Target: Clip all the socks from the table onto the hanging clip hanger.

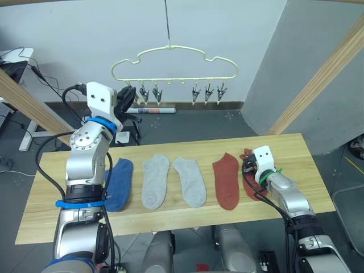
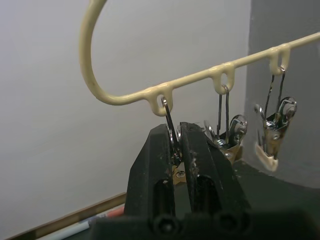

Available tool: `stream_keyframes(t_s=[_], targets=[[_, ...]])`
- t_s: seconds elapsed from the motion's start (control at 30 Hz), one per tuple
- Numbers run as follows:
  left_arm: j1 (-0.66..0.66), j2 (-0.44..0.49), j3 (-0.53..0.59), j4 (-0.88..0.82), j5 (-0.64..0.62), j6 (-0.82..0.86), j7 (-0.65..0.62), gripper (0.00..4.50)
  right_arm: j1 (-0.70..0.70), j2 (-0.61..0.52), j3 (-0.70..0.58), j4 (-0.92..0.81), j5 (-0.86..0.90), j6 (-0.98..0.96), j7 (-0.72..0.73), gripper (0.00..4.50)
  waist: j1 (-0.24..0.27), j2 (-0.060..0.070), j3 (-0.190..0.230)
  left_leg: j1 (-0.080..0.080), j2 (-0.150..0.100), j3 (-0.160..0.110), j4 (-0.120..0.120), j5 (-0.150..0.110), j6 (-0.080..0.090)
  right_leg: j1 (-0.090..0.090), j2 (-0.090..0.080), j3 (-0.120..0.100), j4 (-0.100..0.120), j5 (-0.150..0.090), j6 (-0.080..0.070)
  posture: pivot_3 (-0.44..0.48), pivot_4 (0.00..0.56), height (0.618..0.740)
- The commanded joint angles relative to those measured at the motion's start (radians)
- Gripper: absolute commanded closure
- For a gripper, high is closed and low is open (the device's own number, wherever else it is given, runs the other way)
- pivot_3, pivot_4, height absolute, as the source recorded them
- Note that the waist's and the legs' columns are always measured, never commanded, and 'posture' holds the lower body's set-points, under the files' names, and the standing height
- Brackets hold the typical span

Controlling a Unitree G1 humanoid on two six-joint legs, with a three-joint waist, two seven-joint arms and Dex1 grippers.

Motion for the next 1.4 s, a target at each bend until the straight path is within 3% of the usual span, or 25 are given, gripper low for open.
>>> stream_keyframes(t_s=[0.03, 0.17, 0.37, 0.5, 0.7, 0.93, 1.4], targets=[[-0.003, 0.028, 0.034, -0.066, -0.051, 0.044, -0.028, 4.50, 0.046, -0.001, 0.002, -0.039, -0.008, 0.014, 0.016, 4.46, 0.000, 0.000, 0.000, 0.000, 0.000, 0.000, 0.000, 0.000, 0.000, 0.000, 0.000, 0.000, 0.000, 0.000, 0.000, -0.175, 0.325, 0.740], [-0.004, 0.047, 0.041, -0.094, -0.093, 0.103, -0.056, 4.50, 0.069, -0.027, 0.041, -0.161, -0.044, -0.009, 0.048, 4.46, 0.000, 0.001, 0.000, 0.000, 0.000, 0.000, -0.001, 0.000, 0.000, -0.001, 0.000, 0.000, 0.000, 0.000, 0.000, -0.175, 0.322, 0.740], [-0.017, 0.067, 0.058, -0.133, -0.169, 0.208, -0.090, 4.50, 0.056, -0.089, 0.209, -0.470, -0.152, -0.071, 0.161, 4.46, -0.002, 0.003, 0.003, -0.002, 0.000, 0.000, 0.000, 0.000, 0.000, -0.002, 0.000, 0.000, 0.000, -0.001, 0.002, -0.176, 0.322, 0.740], [-0.015, 0.074, 0.060, -0.169, -0.216, 0.279, -0.103, 4.50, -0.020, -0.049, 0.312, -0.533, -0.223, -0.104, 0.175, 4.46, -0.001, 0.002, 0.003, -0.002, 0.001, 0.000, -0.001, 0.000, 0.000, -0.002, 0.001, 0.000, 0.000, -0.001, 0.002, -0.174, 0.323, 0.740], [-0.017, 0.078, 0.080, -0.220, -0.307, 0.406, -0.105, 4.50, -0.163, 0.083, 0.417, -0.451, -0.304, -0.166, 0.146, 4.46, 0.002, 0.001, 0.004, -0.018, 0.001, -0.001, 0.002, 0.003, -0.006, -0.020, 0.001, 0.000, 0.003, 0.004, -0.005, -0.166, 0.324, 0.740], [-0.010, 0.075, 0.096, -0.267, -0.373, 0.501, -0.086, 4.50, -0.285, 0.233, 0.449, -0.258, -0.352, -0.280, 0.076, 4.46, 0.007, 0.001, 0.004, -0.020, 0.000, -0.001, 0.001, 0.003, -0.007, -0.022, 0.000, 0.000, 0.003, 0.005, -0.007, -0.159, 0.325, 0.740], [0.011, 0.062, 0.107, -0.299, -0.430, 0.556, -0.053, 4.50, -0.353, 0.348, 0.411, -0.119, -0.330, -0.366, 0.055, 4.46, 0.007, 0.001, 0.004, -0.021, 0.000, 0.000, 0.001, 0.003, -0.008, -0.023, 0.000, -0.001, 0.004, 0.006, -0.008, -0.151, 0.321, 0.740]])
